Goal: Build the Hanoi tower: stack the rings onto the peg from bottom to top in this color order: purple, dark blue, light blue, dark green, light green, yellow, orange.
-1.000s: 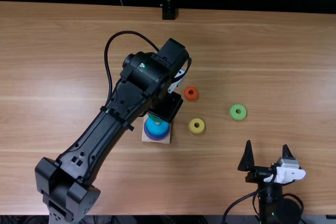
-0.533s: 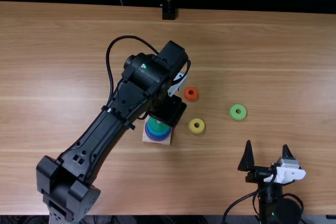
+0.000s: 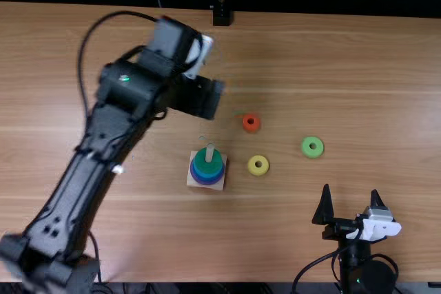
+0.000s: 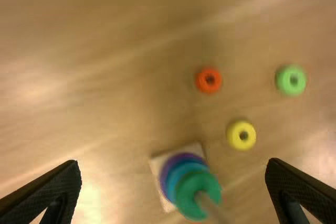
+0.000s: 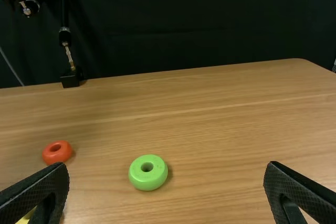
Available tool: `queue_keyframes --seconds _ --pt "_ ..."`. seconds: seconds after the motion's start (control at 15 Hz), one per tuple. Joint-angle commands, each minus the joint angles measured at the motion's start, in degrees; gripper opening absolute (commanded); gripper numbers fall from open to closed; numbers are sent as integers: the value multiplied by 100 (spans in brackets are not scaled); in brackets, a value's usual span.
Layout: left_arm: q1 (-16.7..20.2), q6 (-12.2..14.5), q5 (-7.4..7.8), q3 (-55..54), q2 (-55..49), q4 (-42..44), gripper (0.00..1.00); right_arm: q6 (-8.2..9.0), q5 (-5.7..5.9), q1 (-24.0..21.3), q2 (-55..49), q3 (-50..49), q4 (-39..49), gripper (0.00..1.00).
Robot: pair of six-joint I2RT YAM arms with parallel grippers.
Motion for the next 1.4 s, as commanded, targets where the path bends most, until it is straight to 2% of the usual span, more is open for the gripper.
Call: queue_keyframes --seconds 0.0,0.13,0.2,0.4,0.47,0.6,0.73,1.07,1.33 --pt "266 -66 30 -462 -703 30 100 7 -6 -49 -69 -31 14 100" --pt "811 -66 62 -1227 -1389 103 100 7 -6 -49 -69 -31 14 100" --pt "1004 -55 52 -1745 -1899 462 100 7 -6 -49 -69 -22 14 100" --pt "1795 -3 52 -3644 -3446 2350 100 7 -6 -49 -69 -31 14 100" --pt "1927 -13 52 -4400 -4052 2888 100 7 -6 -49 -69 -31 14 100" --pt "1962 -13 -22 -5727 -5406 3774 100 7 -6 -49 -69 -22 14 100" --pt "2129 -24 62 -6852 -6276 4291 100 7 -6 -49 -69 -22 14 100" --pt "2138 -45 30 -8917 -8534 4586 100 7 -6 -49 -69 -31 14 100" --pt "2129 -55 -43 -9849 -9826 4723 100 7 -6 -49 -69 -31 14 100"
